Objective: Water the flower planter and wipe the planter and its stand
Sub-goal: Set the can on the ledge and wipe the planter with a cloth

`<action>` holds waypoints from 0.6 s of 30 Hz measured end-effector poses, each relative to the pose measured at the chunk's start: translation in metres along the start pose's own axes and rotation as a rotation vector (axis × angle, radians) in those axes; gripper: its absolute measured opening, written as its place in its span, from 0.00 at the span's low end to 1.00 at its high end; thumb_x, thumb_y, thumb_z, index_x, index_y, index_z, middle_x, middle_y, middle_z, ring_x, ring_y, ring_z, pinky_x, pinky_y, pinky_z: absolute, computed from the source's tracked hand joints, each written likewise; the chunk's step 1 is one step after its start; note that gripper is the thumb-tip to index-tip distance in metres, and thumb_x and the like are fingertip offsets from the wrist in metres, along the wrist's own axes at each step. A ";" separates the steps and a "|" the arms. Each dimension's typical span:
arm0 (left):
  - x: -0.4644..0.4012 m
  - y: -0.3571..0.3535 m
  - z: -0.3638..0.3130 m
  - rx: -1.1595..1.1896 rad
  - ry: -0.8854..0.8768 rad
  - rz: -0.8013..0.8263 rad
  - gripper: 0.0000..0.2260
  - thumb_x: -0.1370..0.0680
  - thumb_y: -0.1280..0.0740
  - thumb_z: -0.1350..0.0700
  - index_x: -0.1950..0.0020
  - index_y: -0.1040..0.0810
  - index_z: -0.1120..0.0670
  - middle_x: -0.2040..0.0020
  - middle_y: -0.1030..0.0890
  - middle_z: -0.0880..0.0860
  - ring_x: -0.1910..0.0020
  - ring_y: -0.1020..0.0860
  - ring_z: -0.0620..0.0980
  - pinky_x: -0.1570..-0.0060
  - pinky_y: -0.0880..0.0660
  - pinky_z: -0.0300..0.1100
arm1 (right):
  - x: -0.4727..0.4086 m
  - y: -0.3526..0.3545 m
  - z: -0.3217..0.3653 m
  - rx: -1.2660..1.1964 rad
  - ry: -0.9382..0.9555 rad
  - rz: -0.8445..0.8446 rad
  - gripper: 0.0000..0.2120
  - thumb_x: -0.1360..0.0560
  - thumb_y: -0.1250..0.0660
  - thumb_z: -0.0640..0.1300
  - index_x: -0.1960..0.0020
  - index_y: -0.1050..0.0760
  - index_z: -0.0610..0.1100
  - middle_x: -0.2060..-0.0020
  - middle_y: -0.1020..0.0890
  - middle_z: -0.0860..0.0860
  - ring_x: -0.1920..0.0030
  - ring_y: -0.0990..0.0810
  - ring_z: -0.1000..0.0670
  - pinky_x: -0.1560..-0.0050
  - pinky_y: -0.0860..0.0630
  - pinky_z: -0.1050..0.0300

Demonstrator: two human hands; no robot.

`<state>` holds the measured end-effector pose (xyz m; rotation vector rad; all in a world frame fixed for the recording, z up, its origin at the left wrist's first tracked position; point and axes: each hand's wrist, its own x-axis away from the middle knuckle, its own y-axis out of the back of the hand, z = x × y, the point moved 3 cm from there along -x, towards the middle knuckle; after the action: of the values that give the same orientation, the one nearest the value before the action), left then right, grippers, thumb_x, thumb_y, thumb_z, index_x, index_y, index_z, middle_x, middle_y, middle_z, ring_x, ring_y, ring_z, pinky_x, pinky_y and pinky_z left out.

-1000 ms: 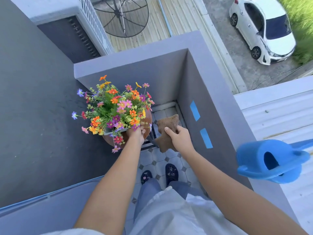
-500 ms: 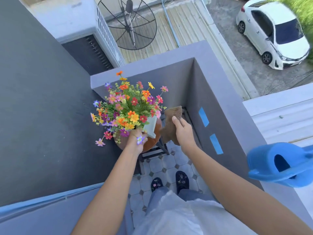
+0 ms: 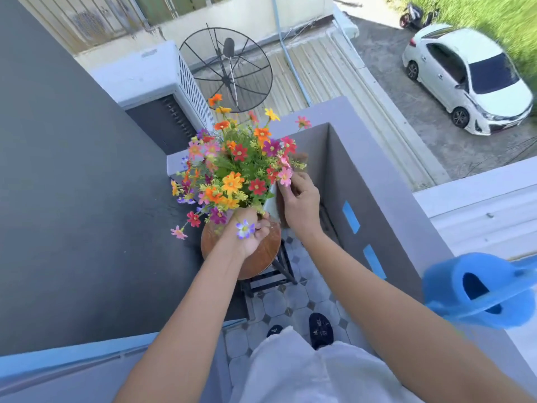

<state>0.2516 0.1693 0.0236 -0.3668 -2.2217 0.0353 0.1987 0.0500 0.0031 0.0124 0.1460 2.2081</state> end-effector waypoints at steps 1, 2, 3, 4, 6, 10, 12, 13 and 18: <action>-0.001 -0.002 -0.004 0.012 -0.003 0.000 0.13 0.23 0.55 0.69 0.53 0.35 0.55 0.68 0.32 0.54 0.83 0.40 0.43 0.85 0.47 0.33 | 0.010 -0.002 0.005 0.000 0.041 0.012 0.08 0.22 0.33 0.37 0.55 0.17 0.46 0.60 0.22 0.52 0.58 0.23 0.54 0.55 0.29 0.62; -0.001 -0.004 -0.008 0.016 -0.015 0.012 0.13 0.23 0.55 0.69 0.54 0.35 0.55 0.67 0.33 0.53 0.83 0.40 0.43 0.85 0.46 0.33 | 0.020 -0.002 0.007 0.010 0.072 0.028 0.07 0.22 0.32 0.37 0.55 0.17 0.45 0.59 0.21 0.52 0.58 0.23 0.54 0.55 0.28 0.62; 0.001 -0.006 -0.013 0.016 -0.033 0.027 0.14 0.22 0.54 0.69 0.56 0.34 0.56 0.67 0.34 0.53 0.83 0.40 0.43 0.85 0.46 0.33 | 0.030 -0.003 0.004 0.020 0.110 0.050 0.05 0.23 0.32 0.37 0.53 0.16 0.42 0.58 0.19 0.50 0.56 0.22 0.52 0.53 0.27 0.60; 0.002 -0.007 -0.017 0.029 -0.047 0.040 0.14 0.21 0.53 0.68 0.59 0.33 0.56 0.67 0.34 0.52 0.83 0.40 0.42 0.85 0.46 0.33 | 0.039 -0.002 0.002 0.040 0.145 0.072 0.05 0.23 0.31 0.36 0.50 0.16 0.40 0.56 0.18 0.49 0.55 0.21 0.51 0.51 0.25 0.59; 0.008 -0.009 -0.024 0.089 -0.033 0.084 0.15 0.20 0.52 0.67 0.62 0.35 0.55 0.68 0.35 0.52 0.83 0.40 0.43 0.83 0.45 0.33 | 0.050 0.002 -0.010 0.064 0.164 0.088 0.07 0.24 0.31 0.34 0.48 0.17 0.40 0.54 0.17 0.50 0.53 0.19 0.50 0.50 0.23 0.57; 0.011 -0.010 -0.027 0.129 0.021 0.147 0.14 0.20 0.54 0.67 0.60 0.35 0.55 0.75 0.29 0.51 0.82 0.40 0.44 0.81 0.46 0.35 | 0.044 0.011 -0.024 0.103 0.060 0.118 0.11 0.26 0.31 0.33 0.45 0.20 0.42 0.52 0.17 0.52 0.52 0.19 0.53 0.50 0.24 0.64; 0.013 -0.013 -0.027 0.156 0.035 0.158 0.13 0.19 0.54 0.67 0.59 0.35 0.55 0.76 0.29 0.51 0.83 0.39 0.44 0.81 0.46 0.35 | 0.038 0.012 -0.025 0.108 0.043 0.134 0.13 0.25 0.32 0.34 0.42 0.20 0.44 0.50 0.16 0.52 0.50 0.18 0.52 0.48 0.22 0.59; 0.014 -0.015 -0.028 0.177 0.039 0.166 0.13 0.19 0.54 0.66 0.59 0.35 0.55 0.76 0.29 0.51 0.83 0.39 0.44 0.82 0.46 0.34 | 0.035 0.012 -0.026 0.101 0.022 0.126 0.13 0.24 0.32 0.34 0.42 0.20 0.45 0.50 0.16 0.52 0.50 0.18 0.51 0.47 0.21 0.56; 0.018 -0.016 -0.027 0.176 0.014 0.149 0.14 0.20 0.55 0.67 0.59 0.34 0.55 0.74 0.30 0.52 0.83 0.39 0.44 0.84 0.44 0.33 | 0.018 0.018 -0.025 0.049 -0.116 0.033 0.08 0.22 0.33 0.42 0.44 0.19 0.45 0.52 0.15 0.52 0.50 0.18 0.50 0.46 0.21 0.48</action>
<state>0.2582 0.1565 0.0566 -0.4325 -2.1539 0.3054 0.1716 0.0515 -0.0202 0.1715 0.1362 2.2297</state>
